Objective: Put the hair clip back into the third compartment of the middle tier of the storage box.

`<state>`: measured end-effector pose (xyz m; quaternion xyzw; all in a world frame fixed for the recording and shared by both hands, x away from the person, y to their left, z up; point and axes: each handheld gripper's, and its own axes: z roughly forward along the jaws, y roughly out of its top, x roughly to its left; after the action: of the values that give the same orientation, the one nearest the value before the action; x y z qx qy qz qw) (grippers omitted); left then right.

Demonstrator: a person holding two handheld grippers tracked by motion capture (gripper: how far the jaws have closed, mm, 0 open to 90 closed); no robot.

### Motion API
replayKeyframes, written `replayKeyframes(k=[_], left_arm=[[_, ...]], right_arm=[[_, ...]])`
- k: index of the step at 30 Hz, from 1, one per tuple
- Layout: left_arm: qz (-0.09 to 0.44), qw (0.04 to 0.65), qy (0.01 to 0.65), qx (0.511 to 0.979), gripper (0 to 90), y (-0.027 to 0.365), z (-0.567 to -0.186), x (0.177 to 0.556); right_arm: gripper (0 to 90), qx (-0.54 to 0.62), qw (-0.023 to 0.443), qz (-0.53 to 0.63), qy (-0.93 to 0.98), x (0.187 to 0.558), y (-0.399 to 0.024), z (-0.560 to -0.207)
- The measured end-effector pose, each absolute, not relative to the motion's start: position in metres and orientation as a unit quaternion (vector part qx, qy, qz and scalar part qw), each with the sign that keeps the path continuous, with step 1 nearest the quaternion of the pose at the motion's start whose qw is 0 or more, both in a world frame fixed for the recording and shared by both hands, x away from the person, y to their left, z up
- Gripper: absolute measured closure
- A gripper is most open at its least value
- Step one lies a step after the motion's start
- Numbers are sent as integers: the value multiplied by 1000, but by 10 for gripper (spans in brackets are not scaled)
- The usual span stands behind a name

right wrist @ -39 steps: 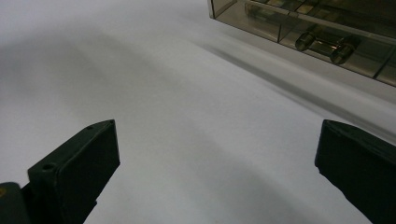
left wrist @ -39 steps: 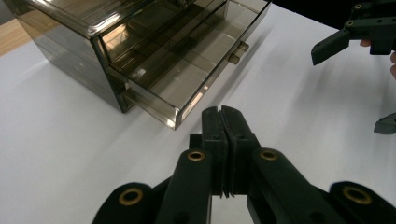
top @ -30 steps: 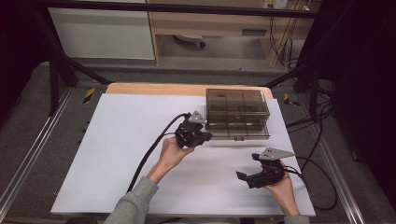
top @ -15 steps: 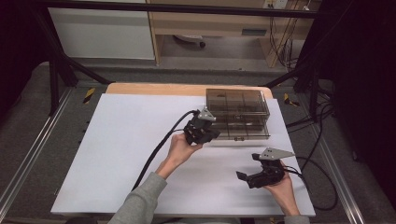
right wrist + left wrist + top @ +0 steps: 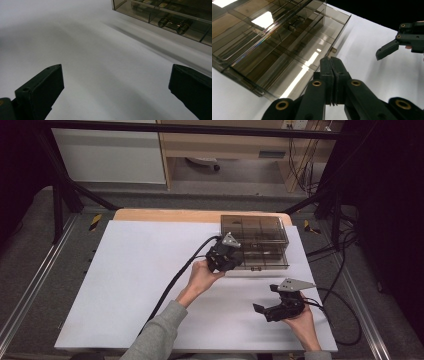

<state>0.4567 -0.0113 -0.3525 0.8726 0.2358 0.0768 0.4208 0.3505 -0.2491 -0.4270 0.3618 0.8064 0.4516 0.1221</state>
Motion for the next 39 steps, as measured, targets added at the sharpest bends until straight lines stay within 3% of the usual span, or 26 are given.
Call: replayKeyframes(k=[39], left_arm=[[73,420,216,878,878,-72,-355,482]], right_arm=[[6,363,121,453,805,350,-249,-427]])
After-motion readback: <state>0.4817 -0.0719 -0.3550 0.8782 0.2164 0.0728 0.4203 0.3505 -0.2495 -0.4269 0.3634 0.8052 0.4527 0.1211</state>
